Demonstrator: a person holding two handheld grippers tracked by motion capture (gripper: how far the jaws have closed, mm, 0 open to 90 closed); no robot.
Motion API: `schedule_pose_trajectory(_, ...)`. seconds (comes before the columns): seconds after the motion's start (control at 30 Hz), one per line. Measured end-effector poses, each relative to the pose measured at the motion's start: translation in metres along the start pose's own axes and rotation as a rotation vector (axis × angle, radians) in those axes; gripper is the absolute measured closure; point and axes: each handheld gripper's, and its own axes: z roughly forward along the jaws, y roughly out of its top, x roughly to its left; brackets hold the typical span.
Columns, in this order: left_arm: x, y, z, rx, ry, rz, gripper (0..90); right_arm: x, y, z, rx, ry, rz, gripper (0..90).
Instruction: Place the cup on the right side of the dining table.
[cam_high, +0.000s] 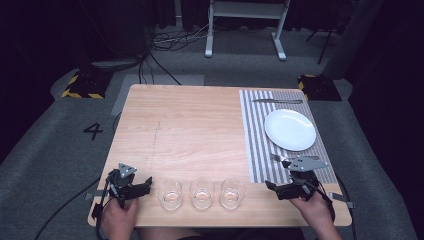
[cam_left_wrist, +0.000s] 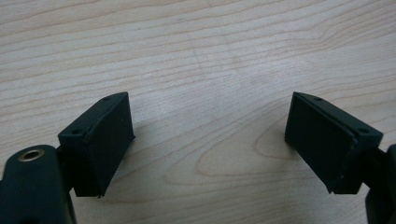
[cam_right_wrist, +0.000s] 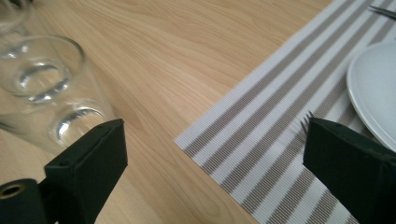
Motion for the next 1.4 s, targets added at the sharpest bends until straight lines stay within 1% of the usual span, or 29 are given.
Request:
schedule_pose_trajectory(0.17, 0.000, 0.000, 0.000, 0.000, 0.000, 0.000, 15.6, 0.014, 0.012, -0.001, -0.020, 0.040, -0.014, 6.1)
schedule_pose_trajectory(0.27, 0.000, 0.000, 0.000, 0.000, 0.000, -0.001, 15.6, 0.022, 0.020, 0.000, -0.032, 0.073, -0.022, 6.1)
schedule_pose_trajectory(0.37, 0.000, 0.000, 0.000, 0.000, 0.000, -0.001, 15.6, 0.032, 0.027, 0.002, -0.038, 0.110, -0.043, 6.1)
schedule_pose_trajectory(0.53, 0.000, 0.000, 0.000, -0.002, 0.002, 0.001, 15.7, 0.046, 0.034, 0.012, -0.018, 0.151, -0.077, 6.1)
schedule_pose_trajectory(0.67, 0.000, 0.000, 0.000, -0.001, 0.001, 0.001, 15.6, 0.055, 0.035, 0.017, -0.014, 0.185, -0.085, 5.9)
schedule_pose_trajectory(0.73, 0.000, 0.000, 0.000, -0.002, 0.002, 0.001, 15.6, 0.061, 0.035, 0.020, -0.006, 0.213, -0.086, 5.9)
schedule_pose_trajectory(0.8, 0.000, 0.000, 0.000, -0.002, 0.002, 0.002, 15.7, 0.066, 0.035, 0.024, 0.004, 0.235, -0.103, 5.8)
schedule_pose_trajectory(0.87, 0.000, 0.000, 0.000, -0.002, 0.002, 0.001, 15.7, 0.070, 0.035, 0.027, 0.013, 0.242, -0.114, 5.6)
schedule_pose_trajectory(0.97, 0.000, 0.000, 0.000, -0.002, 0.002, 0.001, 15.7, 0.074, 0.036, 0.032, 0.023, 0.252, -0.119, 5.2)
schedule_pose_trajectory(1.1, 0.000, 0.000, 0.000, -0.002, 0.002, 0.001, 15.6, 0.079, 0.035, 0.042, 0.052, 0.268, -0.137, 5.2)
schedule_pose_trajectory(1.2, 0.000, 0.000, 0.000, -0.002, 0.002, 0.001, 15.7, 0.083, 0.034, 0.049, 0.064, 0.279, -0.146, 5.2)
schedule_pose_trajectory(1.3, 0.000, 0.000, 0.000, -0.002, 0.001, 0.001, 15.7, 0.087, 0.034, 0.055, 0.071, 0.285, -0.157, 5.2)
schedule_pose_trajectory(1.4, 0.000, 0.000, 0.000, -0.002, 0.001, 0.001, 15.7, 0.090, 0.033, 0.063, 0.092, 0.285, -0.173, 5.2)
